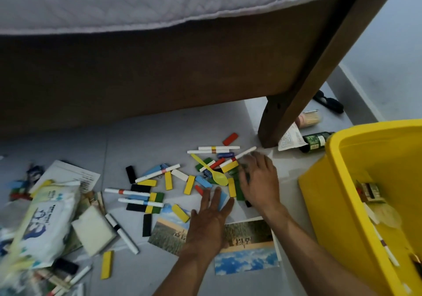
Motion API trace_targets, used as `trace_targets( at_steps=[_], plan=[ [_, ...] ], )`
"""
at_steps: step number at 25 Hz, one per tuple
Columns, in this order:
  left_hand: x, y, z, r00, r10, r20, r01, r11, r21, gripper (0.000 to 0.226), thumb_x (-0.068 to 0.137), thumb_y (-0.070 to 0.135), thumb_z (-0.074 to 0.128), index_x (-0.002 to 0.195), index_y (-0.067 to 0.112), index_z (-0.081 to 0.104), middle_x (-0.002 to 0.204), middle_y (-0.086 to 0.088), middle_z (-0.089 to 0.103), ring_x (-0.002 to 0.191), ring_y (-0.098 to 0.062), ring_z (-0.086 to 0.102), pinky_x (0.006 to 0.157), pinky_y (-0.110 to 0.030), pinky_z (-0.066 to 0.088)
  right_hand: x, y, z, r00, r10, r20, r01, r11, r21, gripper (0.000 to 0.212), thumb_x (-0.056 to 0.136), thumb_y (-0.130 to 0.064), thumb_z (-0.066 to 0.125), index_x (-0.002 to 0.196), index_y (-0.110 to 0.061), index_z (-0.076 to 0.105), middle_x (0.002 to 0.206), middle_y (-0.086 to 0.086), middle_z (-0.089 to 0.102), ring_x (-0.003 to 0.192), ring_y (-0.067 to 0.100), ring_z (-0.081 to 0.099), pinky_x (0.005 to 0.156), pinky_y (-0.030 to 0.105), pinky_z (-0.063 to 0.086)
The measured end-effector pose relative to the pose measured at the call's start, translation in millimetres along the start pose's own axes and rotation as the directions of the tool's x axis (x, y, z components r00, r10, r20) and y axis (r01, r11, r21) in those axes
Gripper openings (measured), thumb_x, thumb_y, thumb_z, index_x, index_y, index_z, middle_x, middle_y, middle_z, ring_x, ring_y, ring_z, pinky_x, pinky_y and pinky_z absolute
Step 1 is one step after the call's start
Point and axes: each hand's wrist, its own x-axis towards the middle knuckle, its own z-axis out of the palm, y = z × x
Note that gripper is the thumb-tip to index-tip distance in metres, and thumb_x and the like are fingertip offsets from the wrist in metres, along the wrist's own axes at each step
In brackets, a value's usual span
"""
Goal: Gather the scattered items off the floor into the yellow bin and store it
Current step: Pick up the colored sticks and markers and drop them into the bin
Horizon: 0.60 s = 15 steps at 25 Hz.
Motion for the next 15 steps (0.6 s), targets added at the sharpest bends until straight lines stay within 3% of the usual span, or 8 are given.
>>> trace_targets(
  at_steps=[1, 3, 5, 7, 10, 13, 15],
  plan=[
    [0, -1, 1, 1.0, 0.002, -0.003, -0.002, 1.0, 0.0, 0.108, 0.078, 0.029, 0.079, 0.154, 0.039, 0.003, 0.159, 0.002, -0.029, 0.145, -0.024, -0.028, 0.113, -0.063, 0.017, 20, -5, -1, 0.999, -0.032, 0.029, 0.032, 0.999, -0.008, 0.049, 0.089, -0.03, 0.053, 0.137, -0.017, 0.051, 0.146, 0.011, 0.045, 0.135, 0.035, 0.039, 0.11, 0.047, 0.036],
    [0, -3, 1, 1.0, 0.005, -0.005, -0.005, 1.0, 0.01, 0.107, 0.078, 0.03, 0.078, 0.154, 0.04, 0.002, 0.158, 0.003, -0.03, 0.144, -0.024, -0.03, 0.113, -0.064, 0.015, 67, -20, -3, 0.965, -0.099, 0.241, 0.109, 0.994, -0.031, 0.072, 0.085, -0.032, 0.064, 0.15, -0.026, 0.032, 0.162, 0.003, 0.021, 0.148, 0.032, 0.017, 0.117, 0.05, 0.021],
    [0, -4, 1, 1.0, 0.01, -0.002, -0.01, 1.0, 0.006, 0.106, 0.079, 0.032, 0.077, 0.153, 0.04, 0.001, 0.158, 0.004, -0.032, 0.144, -0.024, -0.031, 0.112, -0.064, 0.015, 99, -34, 1, 0.859, -0.133, 0.495, 0.147, 0.989, 0.011, 0.081, 0.087, -0.05, 0.062, 0.154, -0.033, 0.02, 0.165, -0.004, 0.008, 0.151, 0.027, 0.005, 0.12, 0.045, 0.013],
    [0, -3, 0, 1.0, 0.019, 0.01, -0.019, 1.0, 0.005, 0.106, 0.08, 0.032, 0.076, 0.153, 0.04, 0.001, 0.158, 0.004, -0.031, 0.144, -0.024, -0.03, 0.112, -0.064, 0.016, 94, -38, 13, 0.775, -0.134, 0.618, 0.182, 0.983, -0.016, 0.083, 0.085, -0.068, 0.052, 0.153, -0.037, 0.017, 0.165, -0.007, 0.004, 0.151, 0.028, -0.002, 0.12, 0.045, 0.009],
    [1, -1, -2, 1.0, 0.016, 0.007, -0.016, 1.0, 0.007, 0.108, 0.077, 0.027, 0.08, 0.154, 0.04, 0.005, 0.16, 0.003, -0.026, 0.145, -0.024, -0.027, 0.112, -0.063, 0.024, 45, -31, 24, 0.852, -0.125, 0.509, 0.195, 0.977, -0.085, 0.075, 0.088, -0.073, 0.039, 0.152, -0.037, 0.021, 0.164, -0.007, 0.01, 0.15, 0.028, 0.0, 0.119, 0.047, 0.011],
    [0, -3, -2, 0.998, 0.034, -0.045, -0.035, 0.999, -0.019, 0.108, 0.073, 0.028, 0.082, 0.153, 0.041, 0.011, 0.163, 0.002, -0.016, 0.148, -0.024, -0.019, 0.11, -0.059, 0.032, 19, -24, 17, 0.911, -0.135, 0.391, 0.202, 0.97, -0.135, 0.061, 0.092, -0.061, 0.041, 0.145, -0.032, 0.034, 0.154, -0.002, 0.028, 0.139, 0.031, 0.025, 0.109, 0.046, 0.029],
    [-7, -8, 6, 0.992, 0.047, -0.118, -0.052, 0.998, -0.038, 0.1, 0.073, 0.036, 0.08, 0.152, 0.039, 0.019, 0.164, 0.001, -0.006, 0.149, -0.024, -0.008, 0.115, -0.05, 0.027, 7, -23, 10, 0.916, -0.154, 0.37, 0.24, 0.95, -0.201, 0.055, 0.092, -0.055, 0.046, 0.139, -0.027, 0.04, 0.142, 0.004, 0.039, 0.123, 0.032, 0.037, 0.097, 0.045, 0.036]
  ],
)
